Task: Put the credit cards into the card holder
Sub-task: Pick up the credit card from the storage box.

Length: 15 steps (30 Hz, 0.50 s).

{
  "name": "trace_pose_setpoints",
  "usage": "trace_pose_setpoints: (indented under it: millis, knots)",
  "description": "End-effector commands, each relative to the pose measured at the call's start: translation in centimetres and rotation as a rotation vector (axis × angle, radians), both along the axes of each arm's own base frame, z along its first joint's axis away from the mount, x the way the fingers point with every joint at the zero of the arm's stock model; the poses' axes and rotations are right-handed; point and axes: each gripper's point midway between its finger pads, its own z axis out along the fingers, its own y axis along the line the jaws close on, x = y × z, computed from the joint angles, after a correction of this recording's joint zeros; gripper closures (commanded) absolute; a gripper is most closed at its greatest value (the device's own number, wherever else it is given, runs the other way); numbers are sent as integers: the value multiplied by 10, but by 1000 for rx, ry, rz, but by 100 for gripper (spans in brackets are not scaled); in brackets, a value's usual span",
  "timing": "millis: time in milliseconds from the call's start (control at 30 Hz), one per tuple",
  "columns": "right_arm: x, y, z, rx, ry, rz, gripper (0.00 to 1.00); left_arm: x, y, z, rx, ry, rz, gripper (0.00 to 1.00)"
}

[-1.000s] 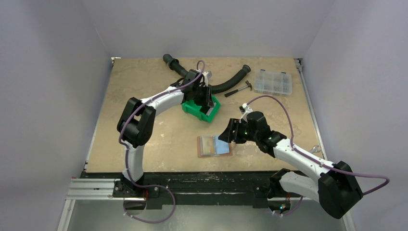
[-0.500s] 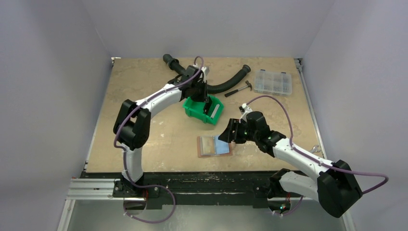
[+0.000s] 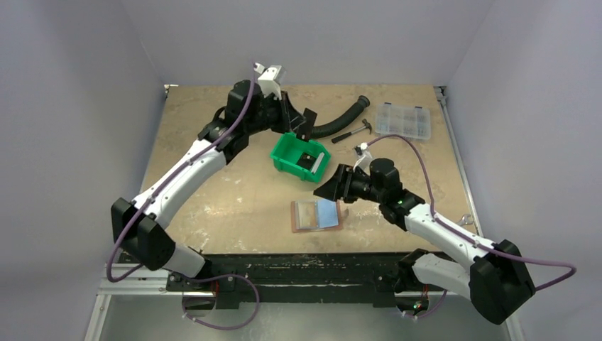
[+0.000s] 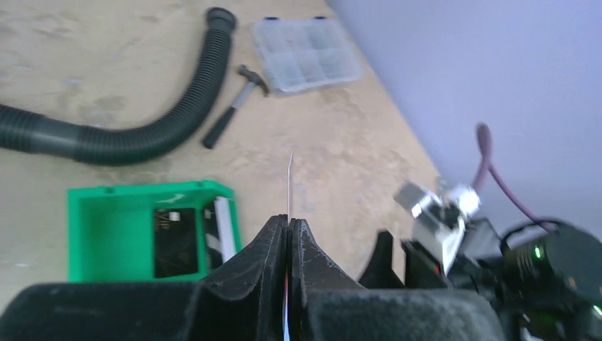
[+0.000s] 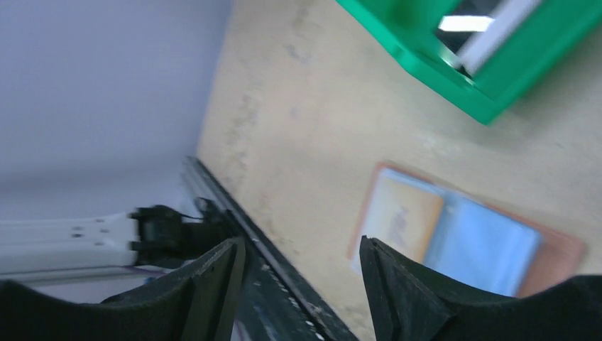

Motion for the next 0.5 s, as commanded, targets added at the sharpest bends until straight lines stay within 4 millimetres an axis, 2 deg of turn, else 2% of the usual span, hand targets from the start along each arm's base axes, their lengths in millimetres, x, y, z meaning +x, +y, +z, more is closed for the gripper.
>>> trace_pose_setpoints:
  millis: [0, 67, 200, 333, 467]
  knots:
    - [6, 16, 111, 375, -181, 57, 31, -41, -22, 15, -226, 34, -175, 100]
    - [8, 13, 131, 439, -210, 48, 31, -56, -26, 23, -320, 29, -219, 100]
    - [12, 5, 156, 540, -242, 18, 36, -80, -26, 17, -466, 79, -264, 100]
    - [16, 0, 158, 595, -234, -4, 43, -94, -24, 16, -553, 103, -286, 100]
    - [19, -1, 148, 588, -198, -24, 47, -99, -20, 14, -570, 107, -277, 100]
